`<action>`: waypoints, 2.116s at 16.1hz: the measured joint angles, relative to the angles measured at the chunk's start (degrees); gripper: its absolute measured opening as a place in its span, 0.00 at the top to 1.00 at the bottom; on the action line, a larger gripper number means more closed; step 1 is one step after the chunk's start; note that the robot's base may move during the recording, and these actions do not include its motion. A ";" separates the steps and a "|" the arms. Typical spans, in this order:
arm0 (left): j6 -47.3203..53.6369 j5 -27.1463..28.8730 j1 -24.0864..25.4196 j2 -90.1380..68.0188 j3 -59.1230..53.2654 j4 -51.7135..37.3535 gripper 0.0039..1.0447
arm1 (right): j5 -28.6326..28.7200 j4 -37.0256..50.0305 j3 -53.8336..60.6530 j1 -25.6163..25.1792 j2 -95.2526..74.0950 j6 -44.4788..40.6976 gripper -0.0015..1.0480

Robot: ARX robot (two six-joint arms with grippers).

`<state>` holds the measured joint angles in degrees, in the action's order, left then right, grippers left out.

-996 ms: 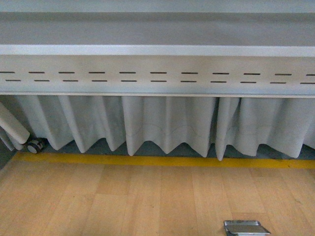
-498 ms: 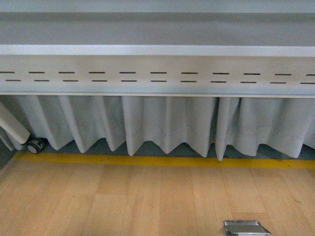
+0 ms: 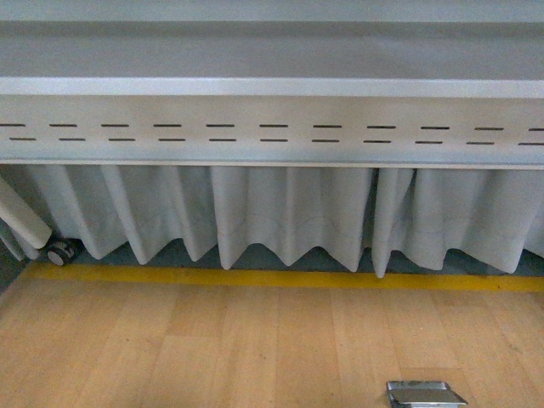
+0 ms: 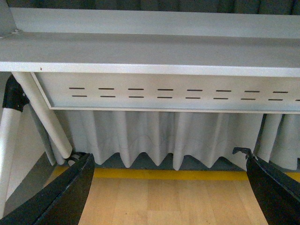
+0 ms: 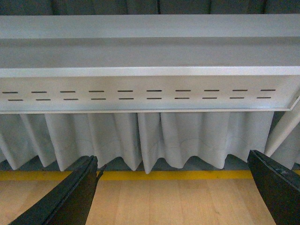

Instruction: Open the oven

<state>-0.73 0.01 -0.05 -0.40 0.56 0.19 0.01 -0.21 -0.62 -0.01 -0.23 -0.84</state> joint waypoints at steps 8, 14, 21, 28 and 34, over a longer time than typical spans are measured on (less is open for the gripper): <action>0.00 0.00 0.00 0.00 0.00 0.00 0.06 | -0.02 0.00 0.00 0.00 0.00 0.00 0.06; 0.00 0.00 0.00 0.00 0.00 0.00 0.06 | 0.00 0.00 0.00 0.00 0.00 0.00 0.06; 0.00 0.15 0.00 0.00 0.00 0.00 0.06 | 0.00 -0.09 0.00 0.00 0.02 0.00 0.06; 0.11 0.00 0.00 0.00 0.00 0.02 0.06 | 0.00 -0.02 0.00 0.00 0.02 0.00 0.06; 0.11 0.04 0.00 0.00 0.00 -0.02 0.06 | 0.02 0.07 0.00 0.00 0.02 0.00 0.06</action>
<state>-0.62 0.05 -0.05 -0.40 0.56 0.16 0.03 -0.14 -0.62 -0.01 -0.21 -0.84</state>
